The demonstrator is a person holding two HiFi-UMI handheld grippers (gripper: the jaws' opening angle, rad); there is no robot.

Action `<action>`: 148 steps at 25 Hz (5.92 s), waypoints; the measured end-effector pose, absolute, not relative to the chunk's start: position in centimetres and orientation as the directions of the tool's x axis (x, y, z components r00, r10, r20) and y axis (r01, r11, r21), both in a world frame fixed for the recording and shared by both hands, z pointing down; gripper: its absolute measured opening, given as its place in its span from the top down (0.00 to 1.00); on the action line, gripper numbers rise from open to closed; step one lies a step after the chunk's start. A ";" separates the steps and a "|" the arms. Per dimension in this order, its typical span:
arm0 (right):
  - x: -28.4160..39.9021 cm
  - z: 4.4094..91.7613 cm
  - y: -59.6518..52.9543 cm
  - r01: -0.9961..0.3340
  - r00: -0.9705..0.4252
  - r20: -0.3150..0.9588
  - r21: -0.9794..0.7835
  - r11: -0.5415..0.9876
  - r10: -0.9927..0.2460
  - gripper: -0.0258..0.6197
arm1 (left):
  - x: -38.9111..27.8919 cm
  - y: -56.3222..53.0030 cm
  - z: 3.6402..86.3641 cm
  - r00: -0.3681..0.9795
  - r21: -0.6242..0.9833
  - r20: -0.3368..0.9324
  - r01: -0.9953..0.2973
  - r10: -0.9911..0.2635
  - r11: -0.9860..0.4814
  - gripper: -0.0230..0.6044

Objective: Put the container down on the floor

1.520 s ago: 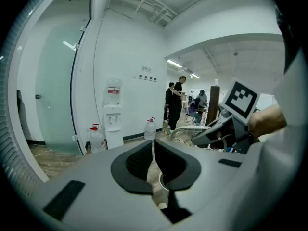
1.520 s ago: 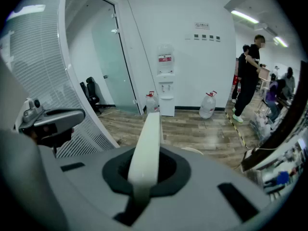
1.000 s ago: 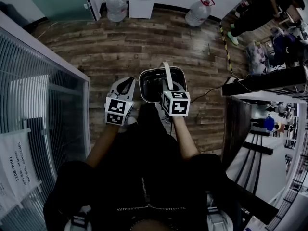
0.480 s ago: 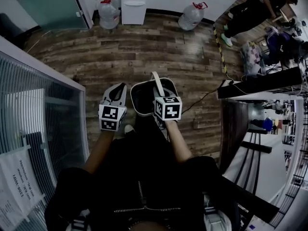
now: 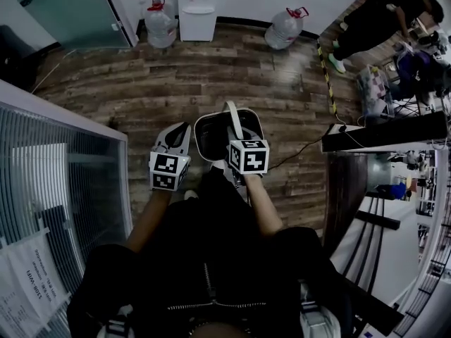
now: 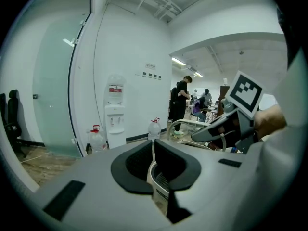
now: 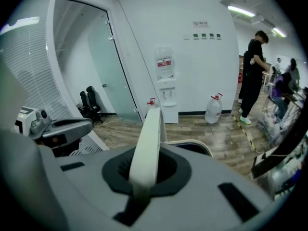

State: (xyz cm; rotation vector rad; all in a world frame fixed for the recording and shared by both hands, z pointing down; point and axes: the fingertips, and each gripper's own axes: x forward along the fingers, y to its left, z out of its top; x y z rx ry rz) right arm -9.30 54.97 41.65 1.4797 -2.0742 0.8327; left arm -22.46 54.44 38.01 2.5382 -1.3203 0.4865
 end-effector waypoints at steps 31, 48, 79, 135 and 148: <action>-2.3 43.0 43.0 -0.917 -0.396 0.694 -0.264 0.299 -0.601 0.94 | -14.6 43.6 38.5 0.469 0.040 0.467 -0.858 -0.750 -0.512 0.92; -2.2 42.9 34.5 -0.929 -0.370 0.691 -0.270 0.253 -0.621 0.94 | -14.2 32.6 38.2 0.501 0.073 0.427 -0.849 -0.753 -0.524 0.92; -3.9 42.2 15.7 -0.963 -0.251 0.695 -0.249 0.103 -0.674 0.94 | -17.0 13.1 38.4 0.610 0.112 0.418 -0.770 -0.673 -0.628 0.92; 13.1 45.5 -14.8 -0.929 -0.370 0.721 -0.299 0.219 -0.586 0.94 | 0.5 -16.6 40.7 0.509 0.094 0.474 -0.841 -0.718 -0.533 0.92; 12.2 46.7 -23.6 -0.934 -0.357 0.748 -0.305 0.188 -0.560 0.94 | 0.8 -26.0 42.6 0.561 0.134 0.454 -0.811 -0.692 -0.570 0.92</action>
